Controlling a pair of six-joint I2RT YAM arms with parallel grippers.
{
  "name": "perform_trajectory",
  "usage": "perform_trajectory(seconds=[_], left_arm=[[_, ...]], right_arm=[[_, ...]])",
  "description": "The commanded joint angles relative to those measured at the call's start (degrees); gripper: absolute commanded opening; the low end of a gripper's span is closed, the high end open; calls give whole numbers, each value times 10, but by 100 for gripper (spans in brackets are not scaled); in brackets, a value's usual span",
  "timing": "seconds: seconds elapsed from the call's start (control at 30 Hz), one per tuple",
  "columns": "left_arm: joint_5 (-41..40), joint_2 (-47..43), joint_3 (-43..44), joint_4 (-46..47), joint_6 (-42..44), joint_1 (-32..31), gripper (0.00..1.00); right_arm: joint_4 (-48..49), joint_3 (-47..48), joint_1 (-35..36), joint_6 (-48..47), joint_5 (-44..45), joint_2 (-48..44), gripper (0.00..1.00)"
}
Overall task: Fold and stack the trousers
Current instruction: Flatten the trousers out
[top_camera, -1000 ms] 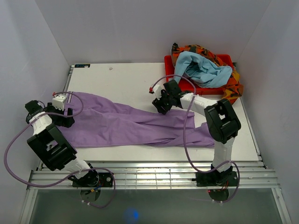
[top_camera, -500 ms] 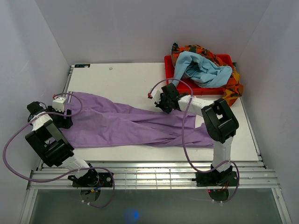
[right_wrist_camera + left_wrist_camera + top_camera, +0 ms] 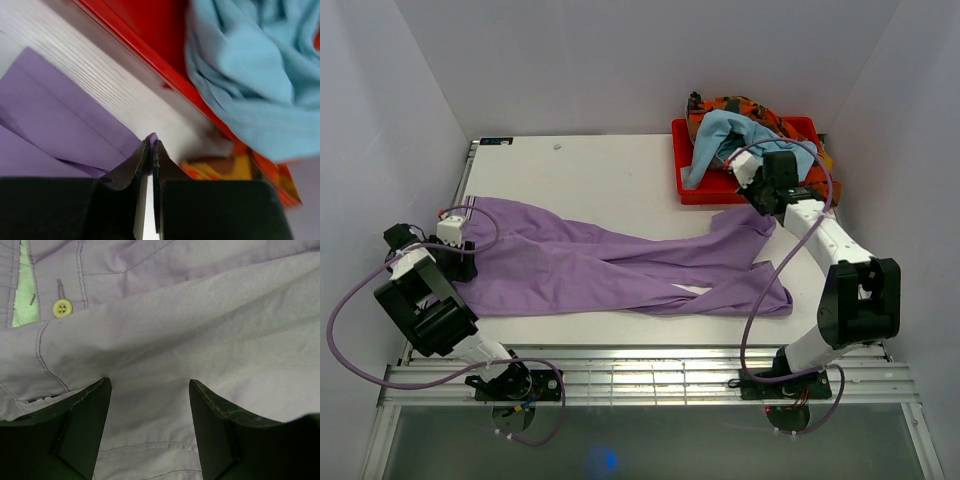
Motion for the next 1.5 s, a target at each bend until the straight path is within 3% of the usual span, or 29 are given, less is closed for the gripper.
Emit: perform_trajectory(seconds=[0.0,0.27,0.33,0.5,0.7,0.73,0.77,0.8,0.87,0.93,0.97,1.07,1.17,1.4,1.47], left_arm=[[3,-22,3,6,1,-5,74],[-7,-23,5,5,9,-7,73],[-11,-23,6,-5,25,-7,68],[-26,-33,-1,-21,56,-7,60],[-29,-28,-6,-32,71,-8,59],[-30,-23,-6,-37,75,-8,58],[-33,-20,-6,-48,82,-8,58],[-38,-16,-5,-57,90,-8,58],[-35,-17,10,-90,106,-6,61],[15,-29,51,-127,114,-5,66],[34,-34,69,-144,108,-8,69],[92,-29,161,-147,29,-34,71],[109,1,233,-128,-64,-93,72],[31,129,292,-42,-176,-228,72],[2,164,305,-23,-211,-253,68]], right_arm=[[-41,-31,-49,-62,36,-42,8],[-38,-38,-224,-131,15,-76,8],[-34,-28,-255,-138,13,-76,8],[-25,-6,-306,-159,-3,-71,8],[-20,-16,-340,-175,-17,-68,8],[-20,-15,-340,-171,-19,-66,11],[-33,-8,-340,-170,-28,-62,21],[-71,2,-338,-157,-28,-57,43],[-118,38,-338,-149,-81,-58,67],[-163,55,-336,-139,-103,-68,86],[-188,76,-335,-139,-142,-78,89],[-283,96,-321,-140,-222,-87,89],[-348,83,-252,-131,-248,-84,83],[-273,9,-136,-50,-226,-51,63],[-252,-12,-129,-40,-209,-26,59]])
